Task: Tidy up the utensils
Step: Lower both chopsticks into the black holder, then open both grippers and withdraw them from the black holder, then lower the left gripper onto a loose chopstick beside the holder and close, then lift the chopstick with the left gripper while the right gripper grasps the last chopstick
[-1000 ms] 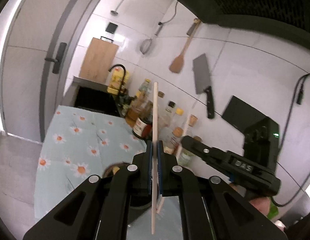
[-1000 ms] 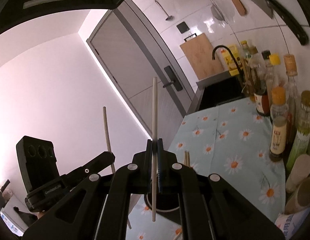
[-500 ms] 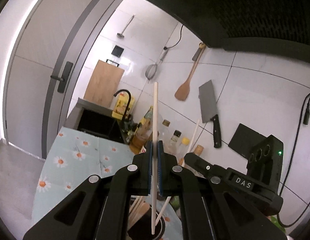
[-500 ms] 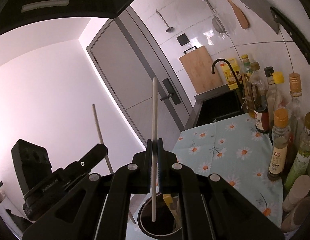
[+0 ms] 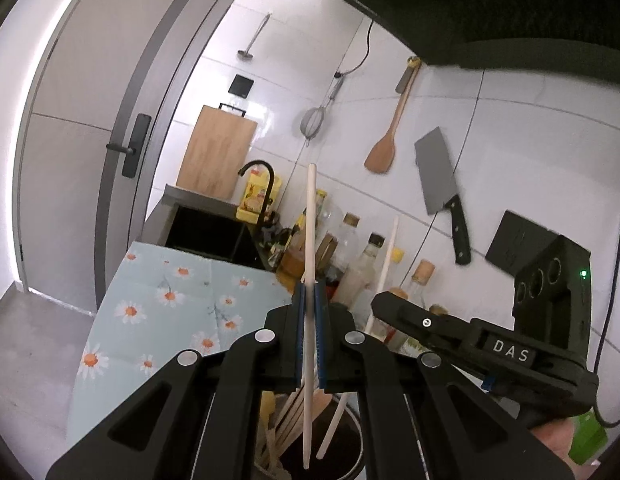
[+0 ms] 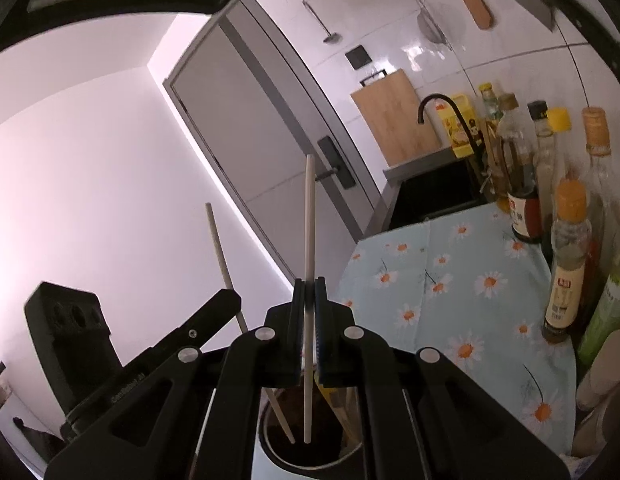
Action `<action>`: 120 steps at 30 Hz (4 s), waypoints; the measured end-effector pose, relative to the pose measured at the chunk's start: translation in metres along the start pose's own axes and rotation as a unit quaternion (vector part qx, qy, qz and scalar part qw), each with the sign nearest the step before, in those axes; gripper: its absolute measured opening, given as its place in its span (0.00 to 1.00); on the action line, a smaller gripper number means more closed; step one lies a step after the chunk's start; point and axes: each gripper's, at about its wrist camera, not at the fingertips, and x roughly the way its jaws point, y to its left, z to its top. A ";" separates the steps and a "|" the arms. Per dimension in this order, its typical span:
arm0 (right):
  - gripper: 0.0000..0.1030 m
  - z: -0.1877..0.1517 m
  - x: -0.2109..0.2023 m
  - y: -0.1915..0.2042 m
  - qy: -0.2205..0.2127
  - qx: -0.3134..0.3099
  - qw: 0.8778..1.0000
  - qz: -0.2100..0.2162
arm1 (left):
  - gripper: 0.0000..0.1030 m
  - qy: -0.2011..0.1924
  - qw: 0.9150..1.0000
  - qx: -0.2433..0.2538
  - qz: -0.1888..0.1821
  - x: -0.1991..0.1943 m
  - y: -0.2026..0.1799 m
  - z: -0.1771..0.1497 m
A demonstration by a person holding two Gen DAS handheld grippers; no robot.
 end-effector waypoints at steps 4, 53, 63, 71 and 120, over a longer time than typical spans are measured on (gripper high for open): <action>0.06 -0.008 0.004 -0.001 0.011 0.000 1.000 0.000 | 0.04 0.007 1.000 -0.002 0.006 0.001 0.003 -0.006; 0.26 -0.077 -0.097 0.005 0.064 0.070 0.995 0.012 | 0.22 0.135 0.990 0.038 0.017 -0.083 -0.037 -0.061; 0.32 -0.113 -0.101 -0.011 0.107 0.098 0.989 0.014 | 0.22 0.249 0.967 0.030 0.034 -0.071 -0.030 -0.109; 0.35 -0.137 -0.105 -0.027 0.130 0.122 0.984 0.021 | 0.22 0.357 0.931 0.030 0.065 -0.046 -0.017 -0.153; 0.35 -0.191 -0.048 -0.029 0.302 0.202 0.932 -0.011 | 0.03 0.500 0.857 0.002 0.126 -0.013 0.026 -0.180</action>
